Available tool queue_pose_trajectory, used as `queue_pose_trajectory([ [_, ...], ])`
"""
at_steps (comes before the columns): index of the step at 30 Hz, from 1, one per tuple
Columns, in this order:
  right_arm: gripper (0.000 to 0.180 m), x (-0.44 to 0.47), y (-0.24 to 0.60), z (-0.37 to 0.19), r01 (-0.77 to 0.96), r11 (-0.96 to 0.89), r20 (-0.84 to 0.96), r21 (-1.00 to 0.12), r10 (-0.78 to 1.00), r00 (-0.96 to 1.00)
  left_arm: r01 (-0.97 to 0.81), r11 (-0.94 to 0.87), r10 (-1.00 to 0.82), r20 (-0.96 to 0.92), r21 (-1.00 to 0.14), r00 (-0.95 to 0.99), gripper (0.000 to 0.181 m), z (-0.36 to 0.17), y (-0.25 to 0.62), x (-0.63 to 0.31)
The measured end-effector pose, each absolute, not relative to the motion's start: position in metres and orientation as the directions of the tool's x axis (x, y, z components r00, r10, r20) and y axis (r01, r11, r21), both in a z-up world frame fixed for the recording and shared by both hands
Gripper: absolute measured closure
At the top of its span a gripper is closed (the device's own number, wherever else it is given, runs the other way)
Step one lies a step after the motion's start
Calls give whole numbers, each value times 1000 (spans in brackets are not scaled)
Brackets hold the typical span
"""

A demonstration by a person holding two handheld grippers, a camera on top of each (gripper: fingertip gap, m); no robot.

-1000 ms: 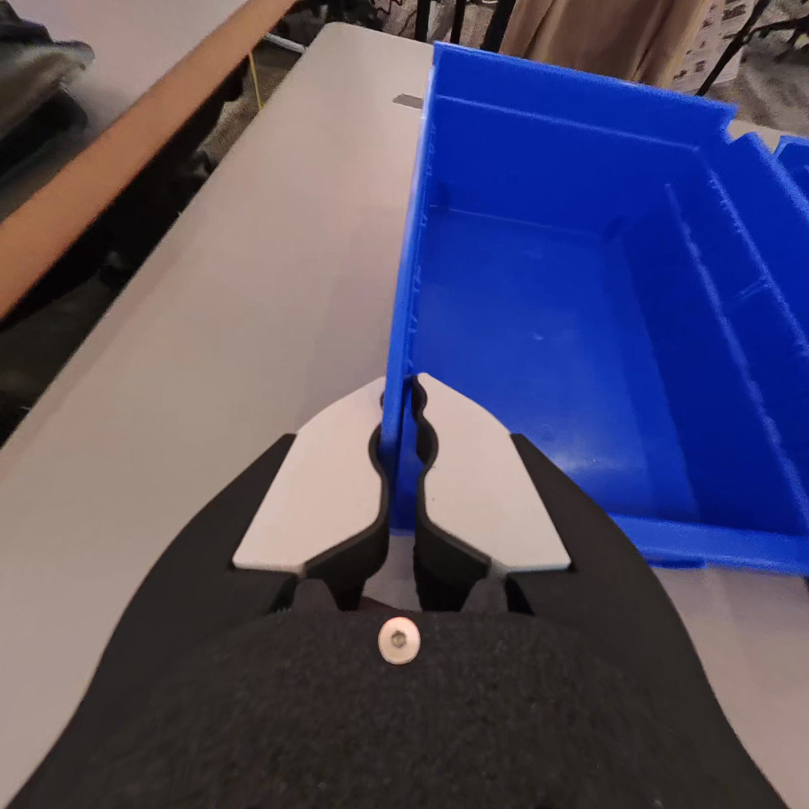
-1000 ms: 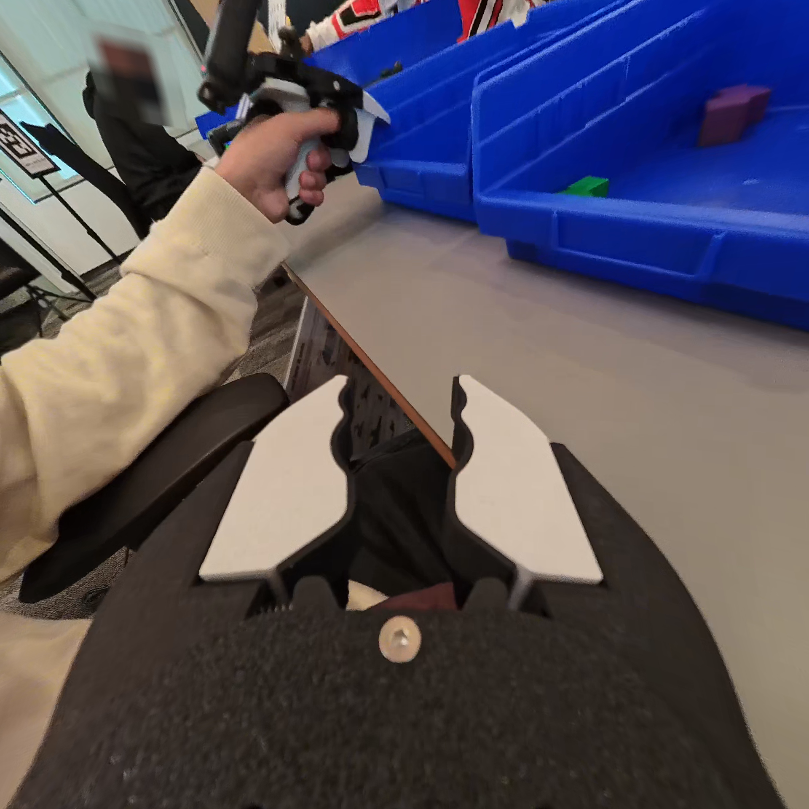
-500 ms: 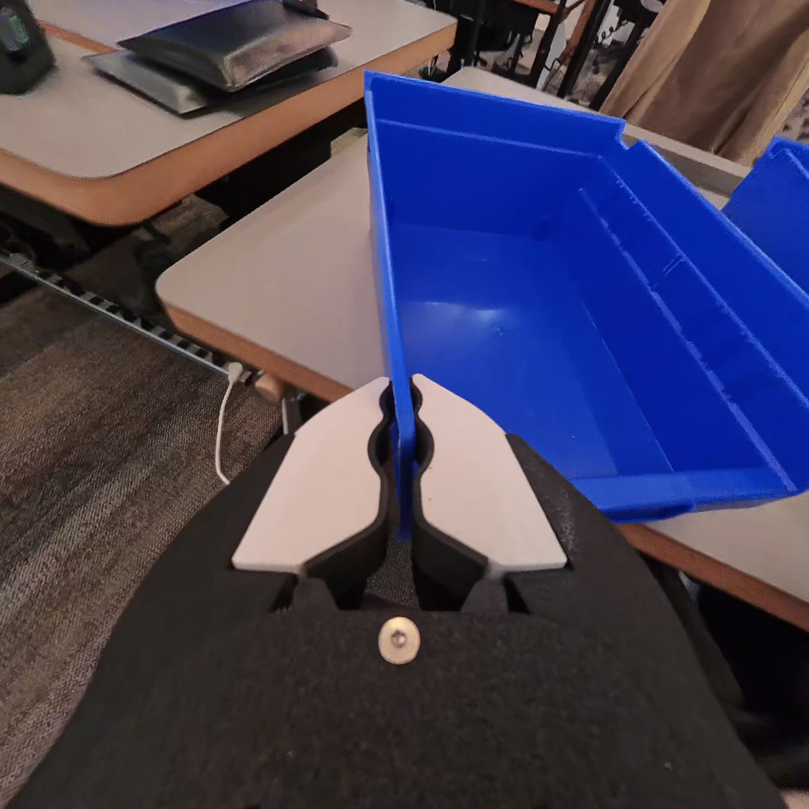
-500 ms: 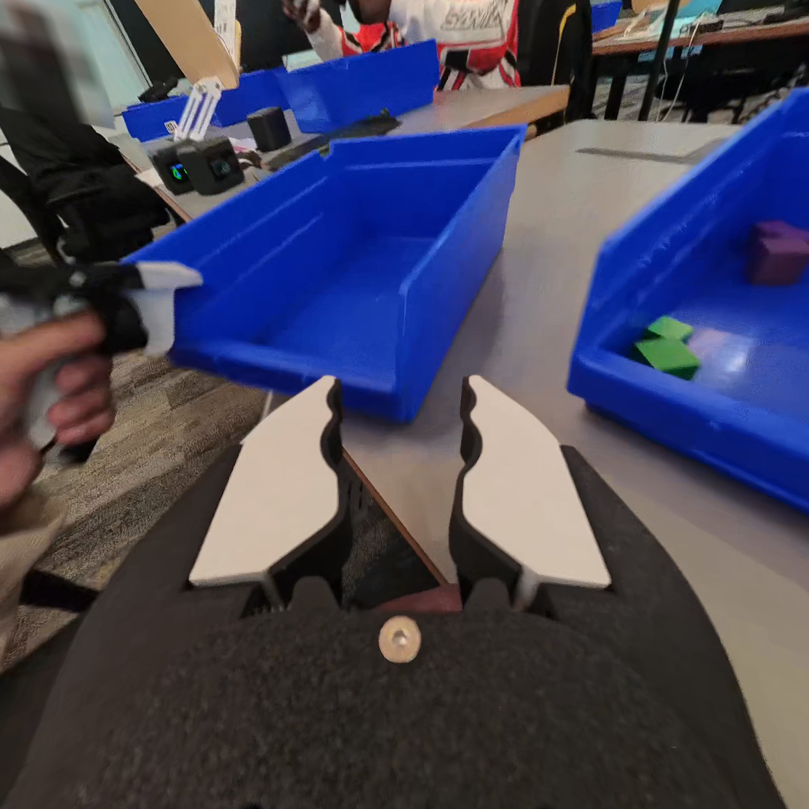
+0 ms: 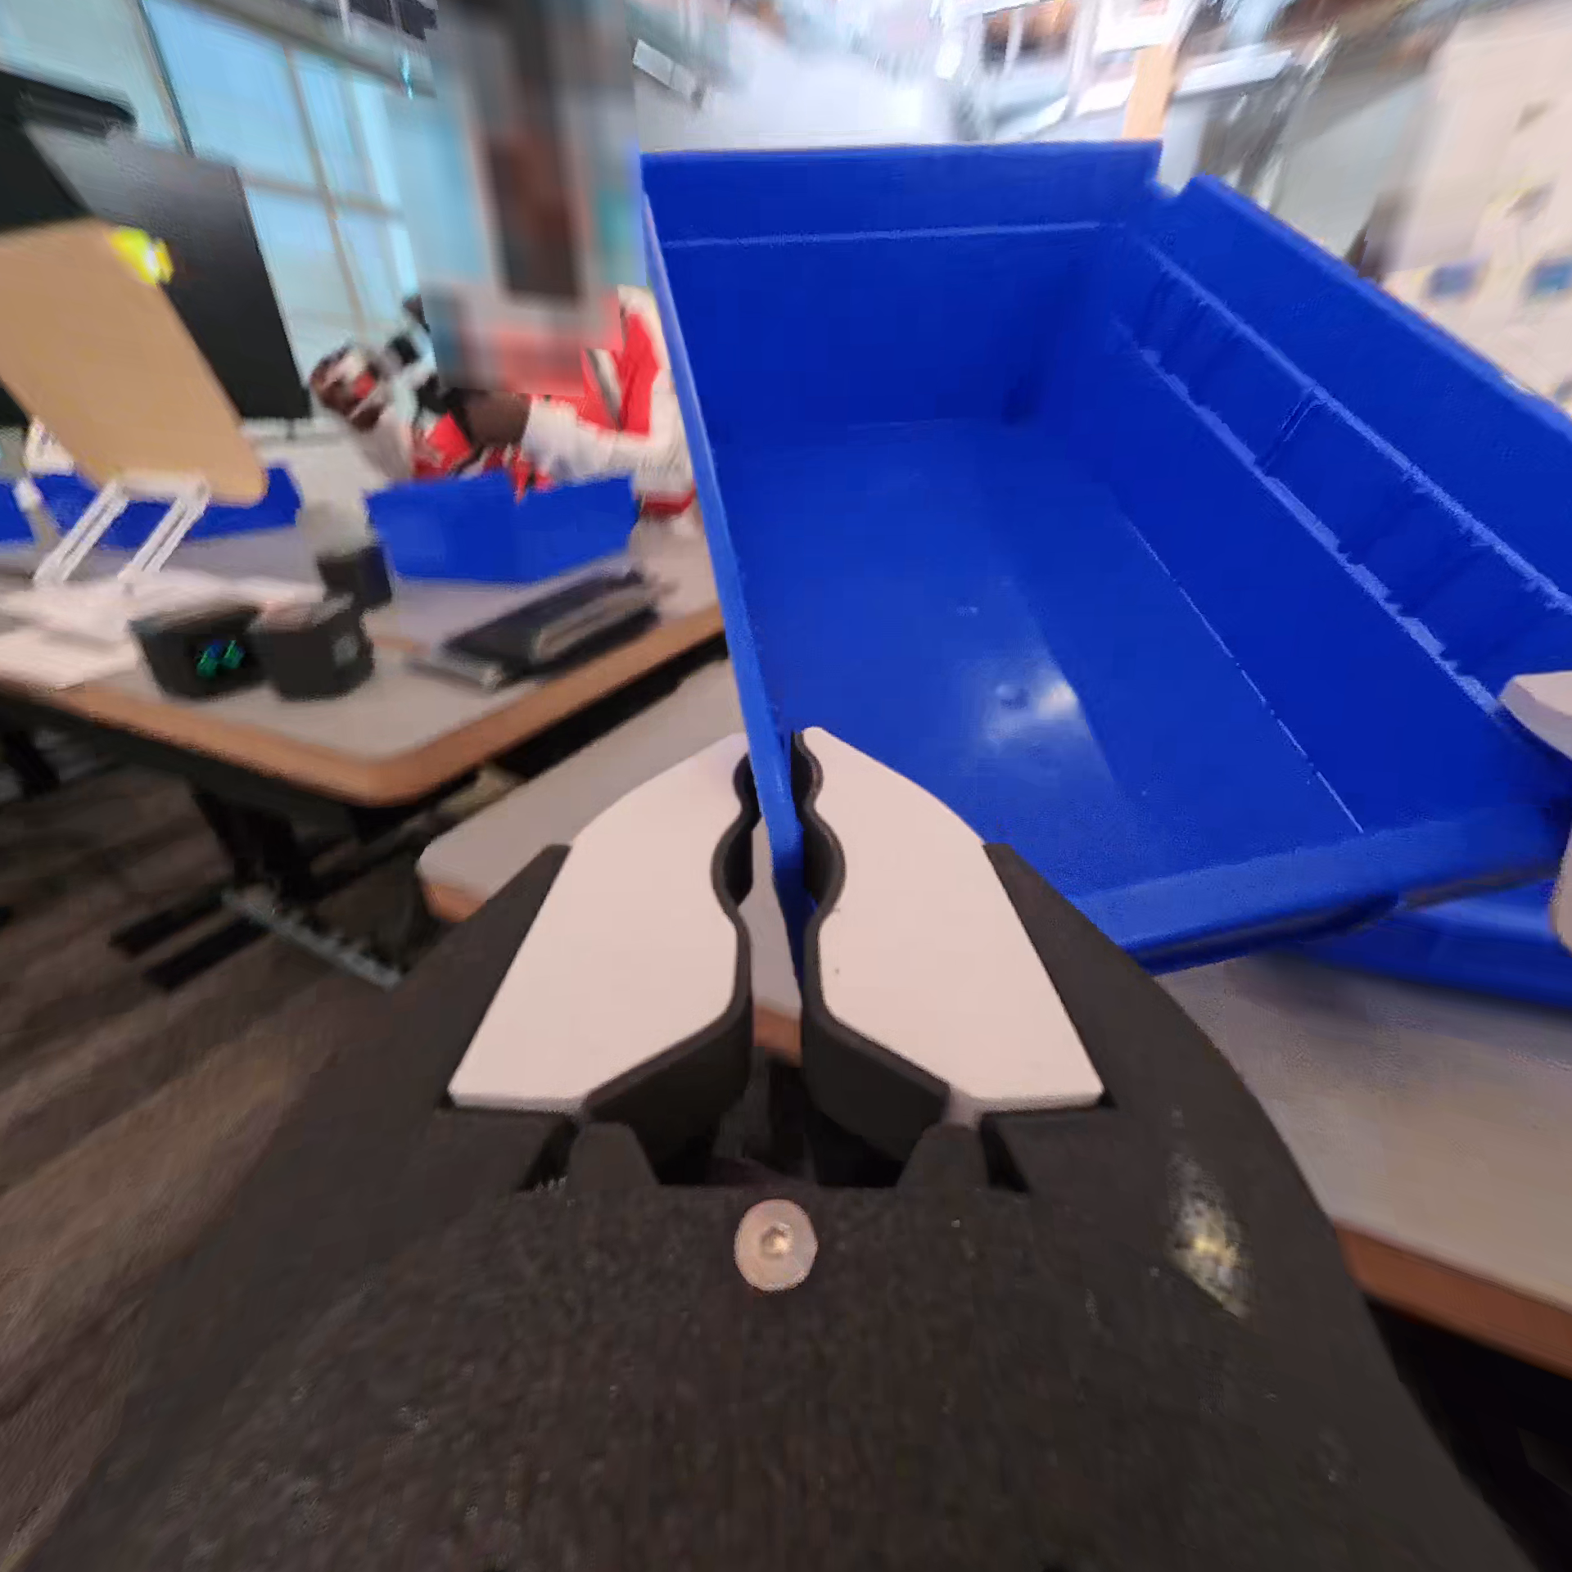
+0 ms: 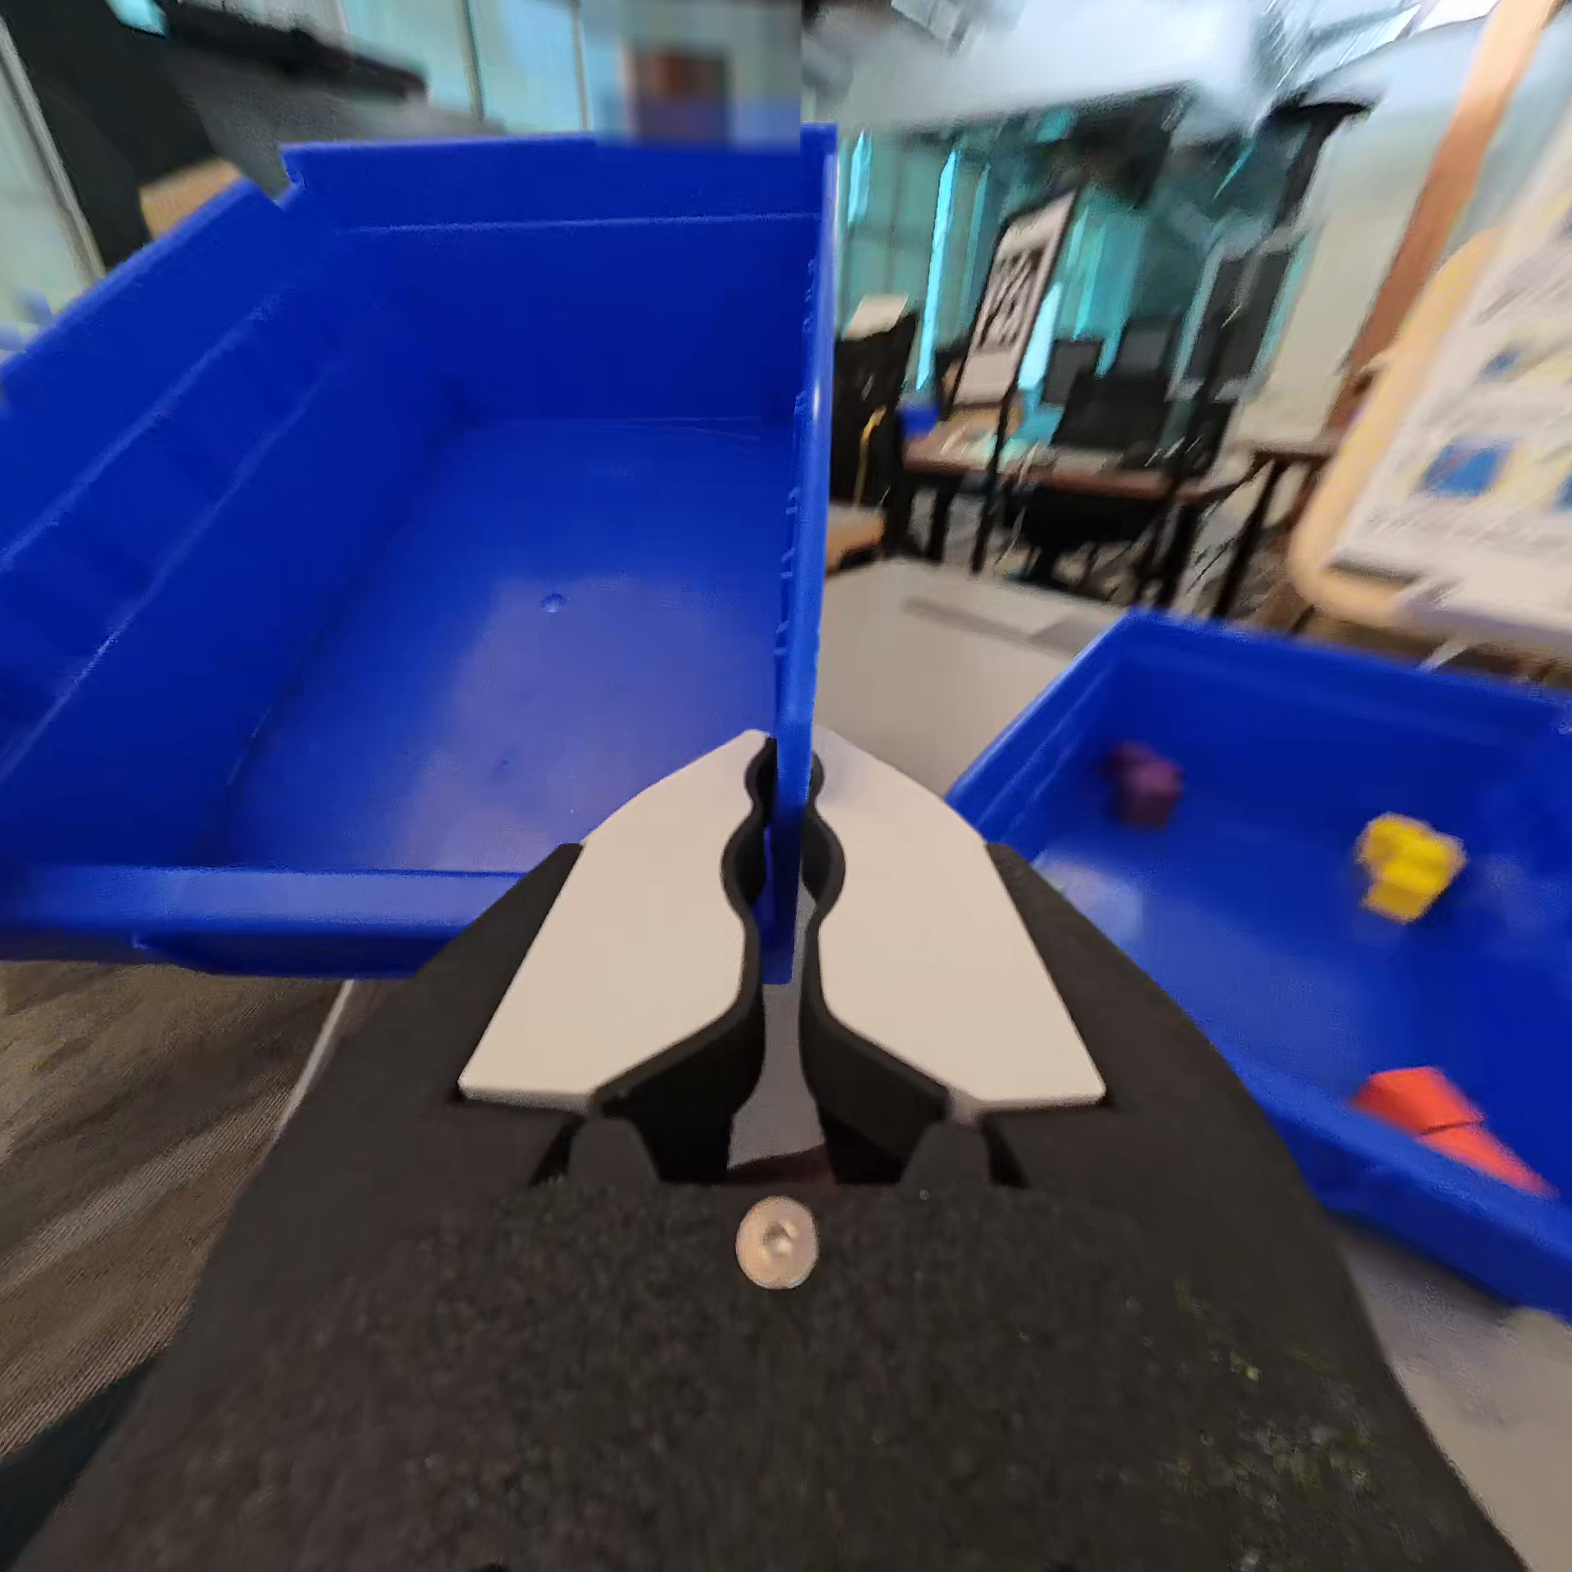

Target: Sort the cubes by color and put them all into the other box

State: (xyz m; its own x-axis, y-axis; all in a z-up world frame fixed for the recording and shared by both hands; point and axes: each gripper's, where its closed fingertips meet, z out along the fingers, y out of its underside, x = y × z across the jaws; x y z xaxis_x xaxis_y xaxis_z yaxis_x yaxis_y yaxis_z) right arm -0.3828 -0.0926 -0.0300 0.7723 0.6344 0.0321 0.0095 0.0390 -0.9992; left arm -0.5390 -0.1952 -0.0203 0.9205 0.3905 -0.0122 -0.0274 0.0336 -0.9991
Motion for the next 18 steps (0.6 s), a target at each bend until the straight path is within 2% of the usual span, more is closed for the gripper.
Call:
queue_pose_trajectory([
  [5, 176, -287, -88, 70, -99, 268, 41, -958, 471, 881, -79, 268, 202, -24, -960, 979, 176, 82, -156, -458],
  [10, 177, -156, -81, 142, -101, 416, 7, -904, 251, 968, -77, 385, -2, -84, -920, 996, 177, 161, -107, -336],
  [14, 177, -45, -67, 155, -36, 386, -5, -922, 80, 997, -18, 336, -165, -77, -942, 983, 176, 169, -59, -228],
  [18, 177, 62, -51, 125, -8, 245, -24, -969, -61, 998, 18, 190, -308, -43, -982, 951, 177, 127, -16, -119],
])
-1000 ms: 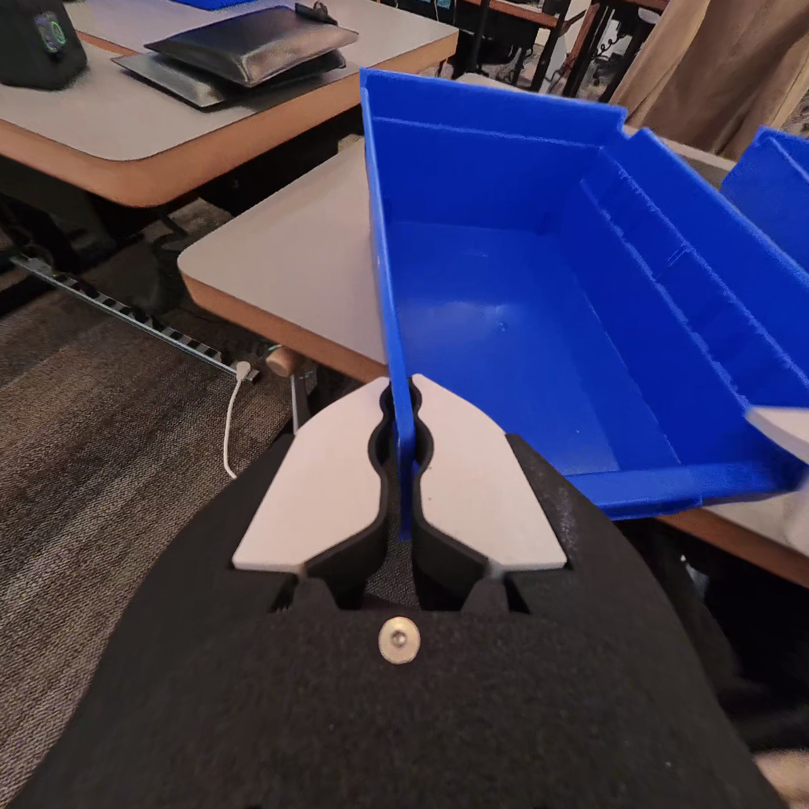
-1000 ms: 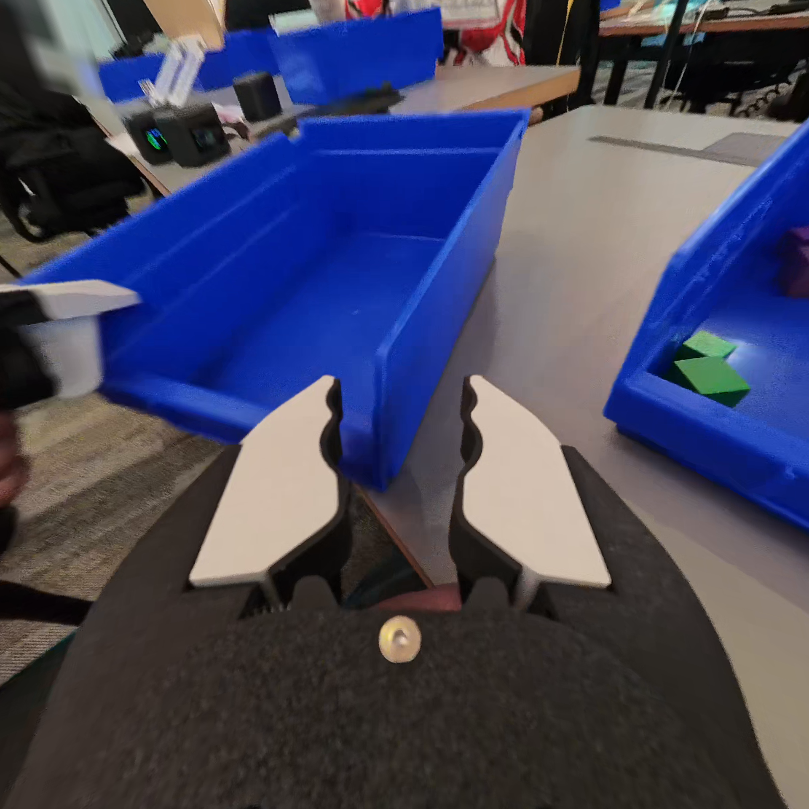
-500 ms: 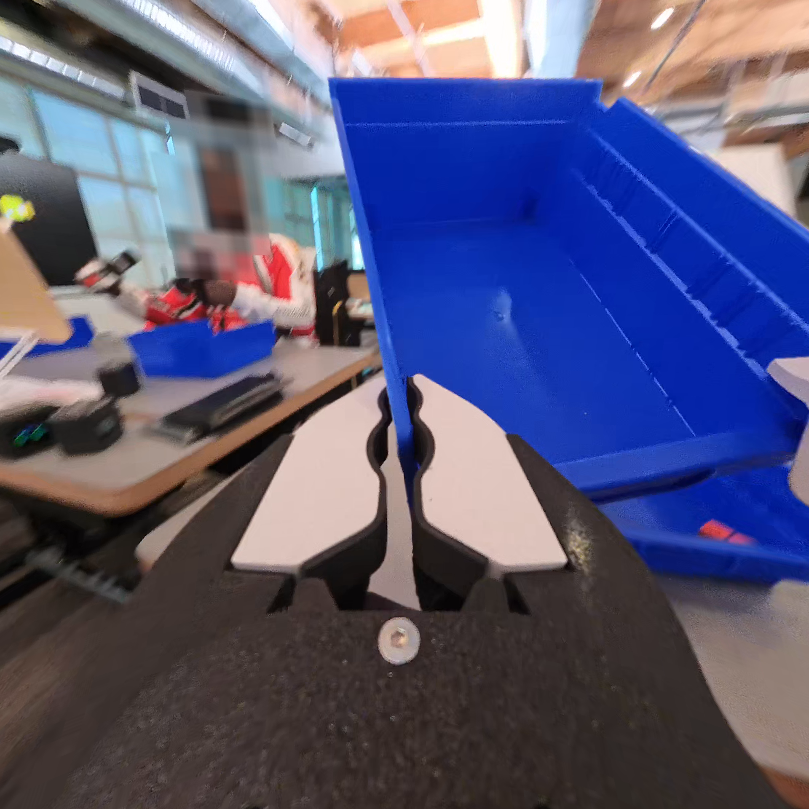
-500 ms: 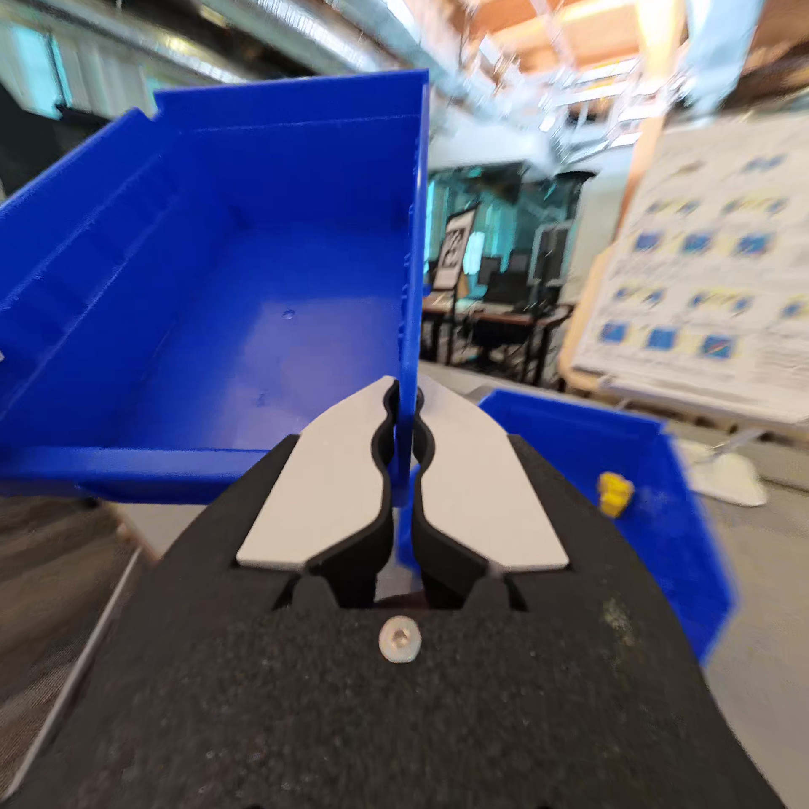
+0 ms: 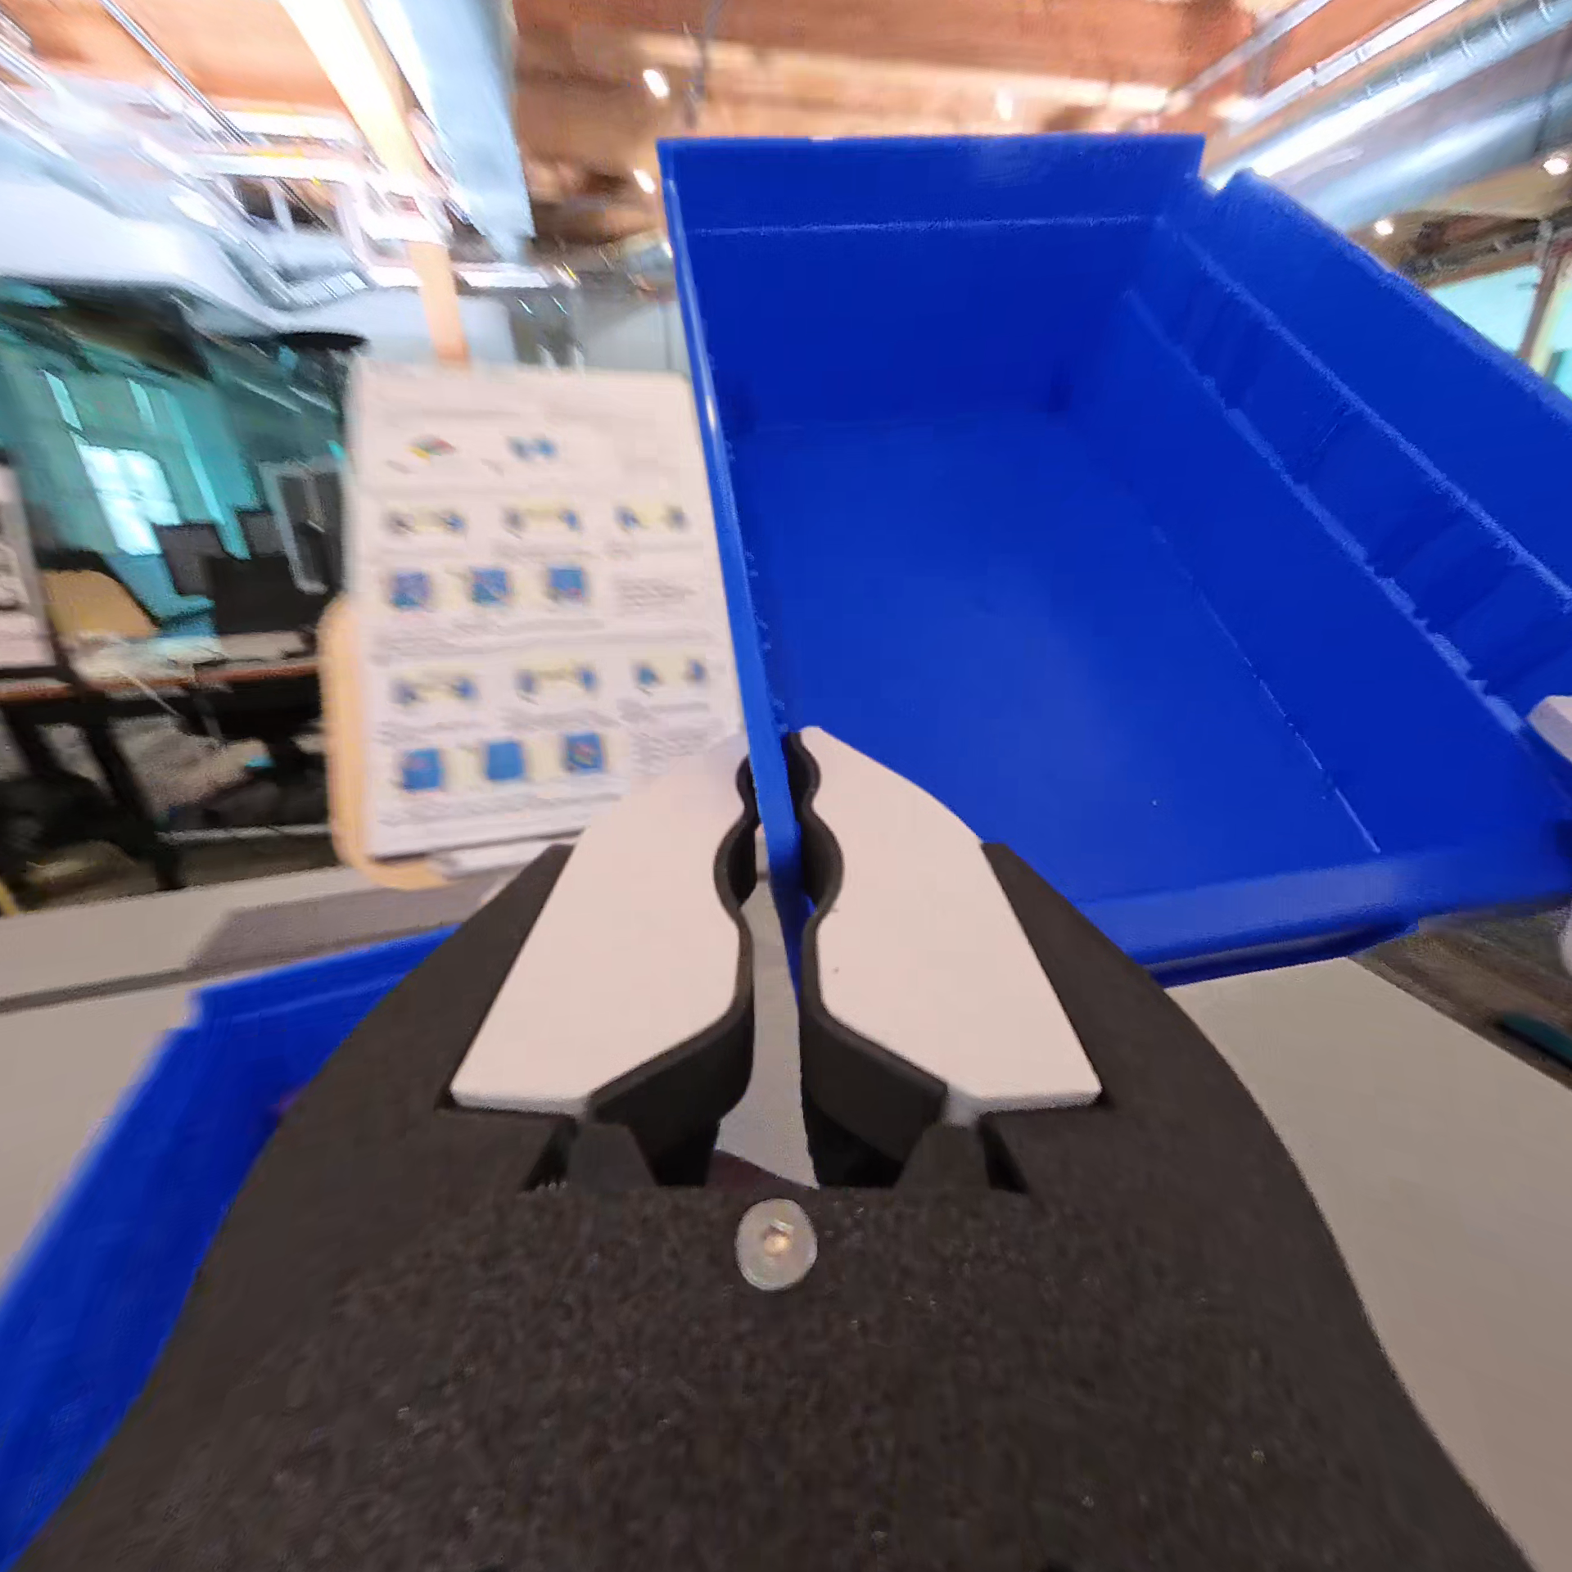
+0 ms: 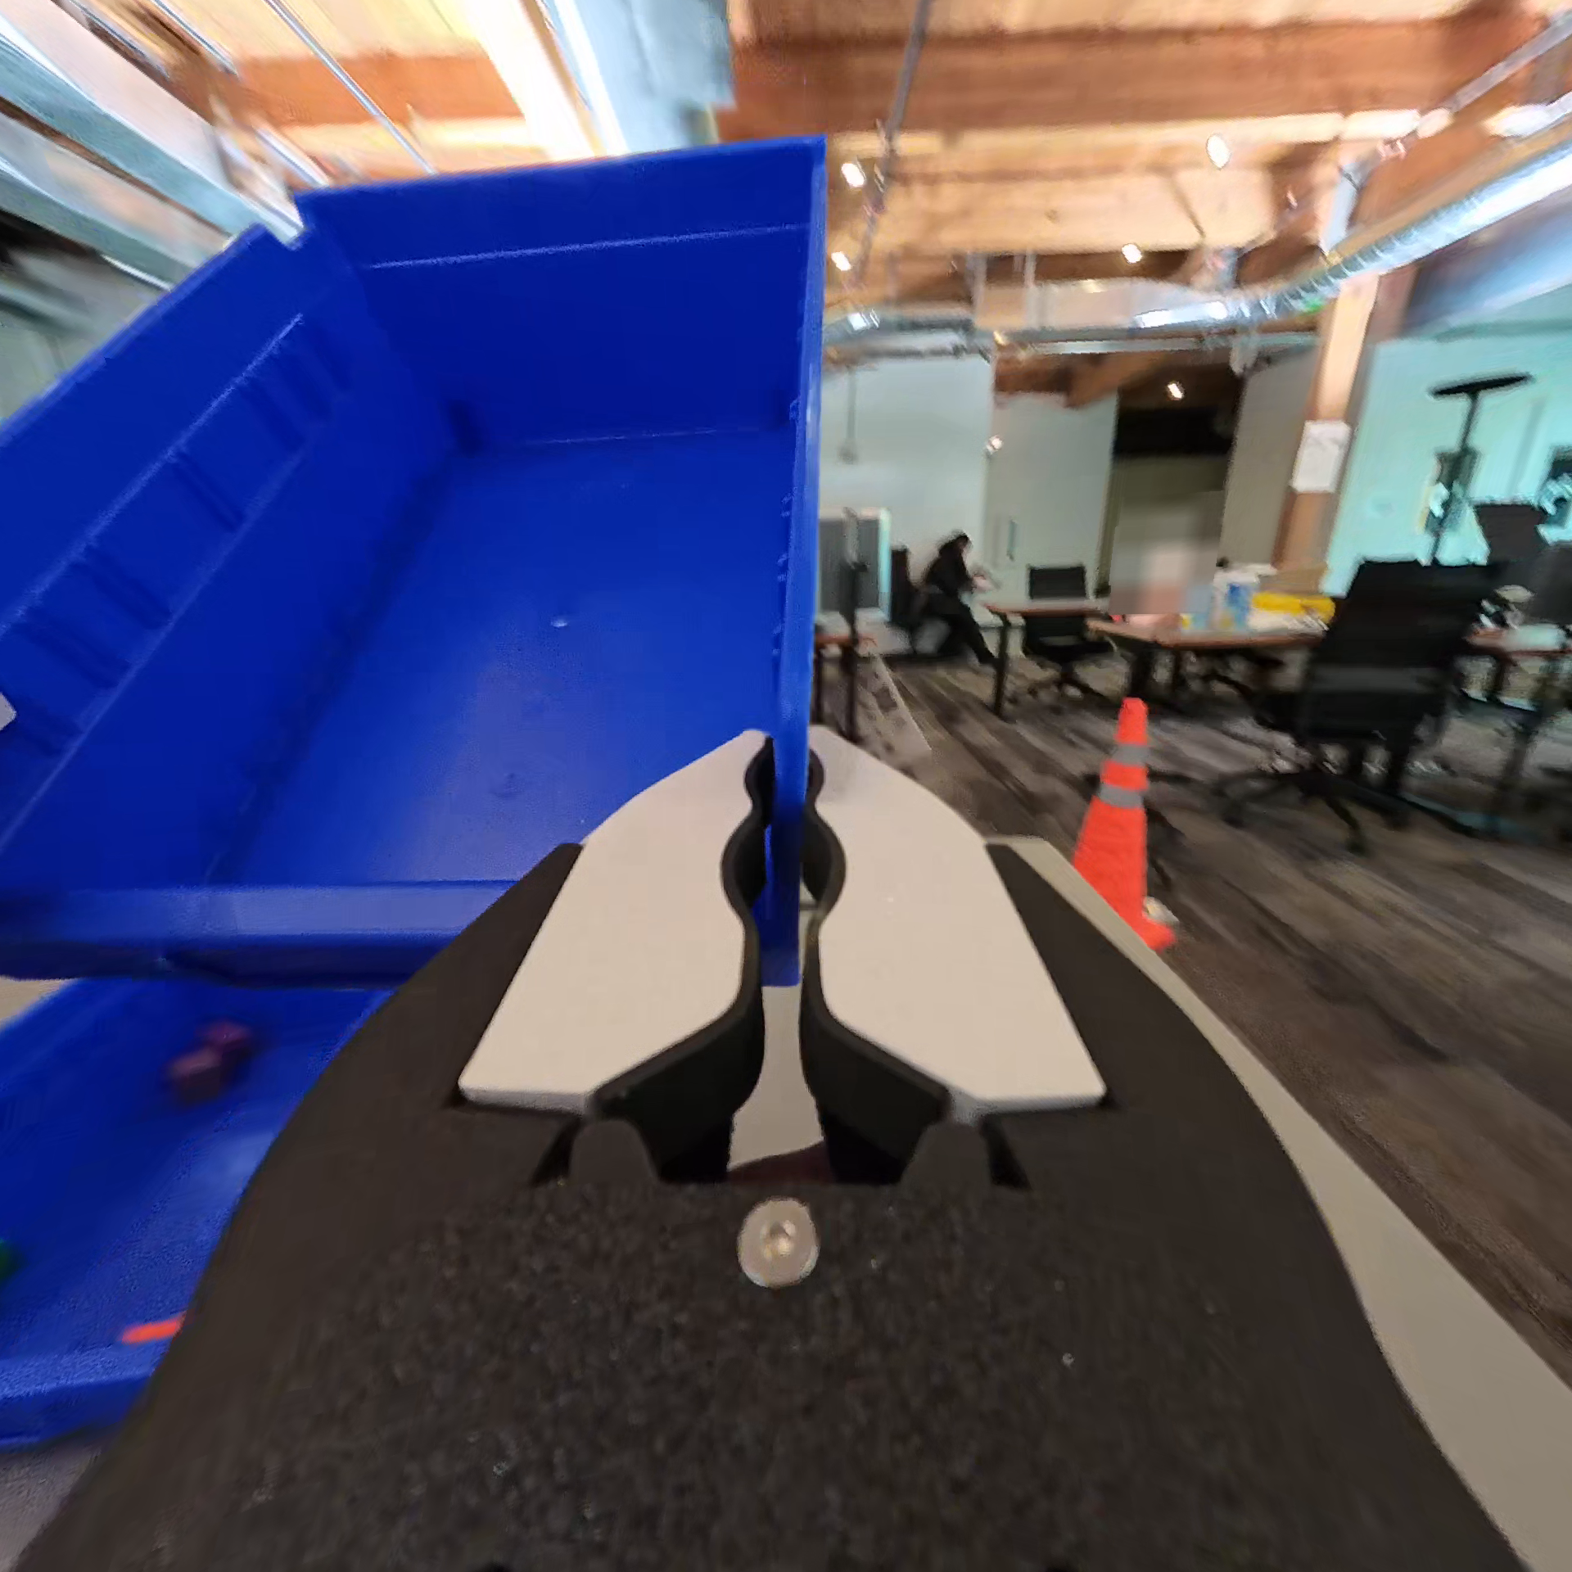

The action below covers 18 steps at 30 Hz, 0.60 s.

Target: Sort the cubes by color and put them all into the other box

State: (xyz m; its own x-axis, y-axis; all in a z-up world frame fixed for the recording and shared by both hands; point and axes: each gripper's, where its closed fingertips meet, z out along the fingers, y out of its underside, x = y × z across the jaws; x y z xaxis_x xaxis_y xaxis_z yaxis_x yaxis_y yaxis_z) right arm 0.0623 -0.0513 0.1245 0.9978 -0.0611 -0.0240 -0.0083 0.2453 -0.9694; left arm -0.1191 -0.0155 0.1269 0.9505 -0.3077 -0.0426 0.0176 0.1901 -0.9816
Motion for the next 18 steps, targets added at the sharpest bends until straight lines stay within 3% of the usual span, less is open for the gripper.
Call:
queue_pose_trajectory([
  [9, 175, 229, -7, -3, -100, -96, -77, -990, -216, 973, -63, -144, -418, 3, -988, 908, 176, -29, 47, 47],
  [14, 175, 262, 13, -87, -215, -275, -151, -937, -234, 960, -100, -319, -421, 46, -942, 906, 176, -91, 62, 77],
  [18, 176, 268, 18, -110, -203, -332, -133, -921, -222, 966, -94, -385, -420, 83, -918, 904, 174, -119, 63, 82],
])
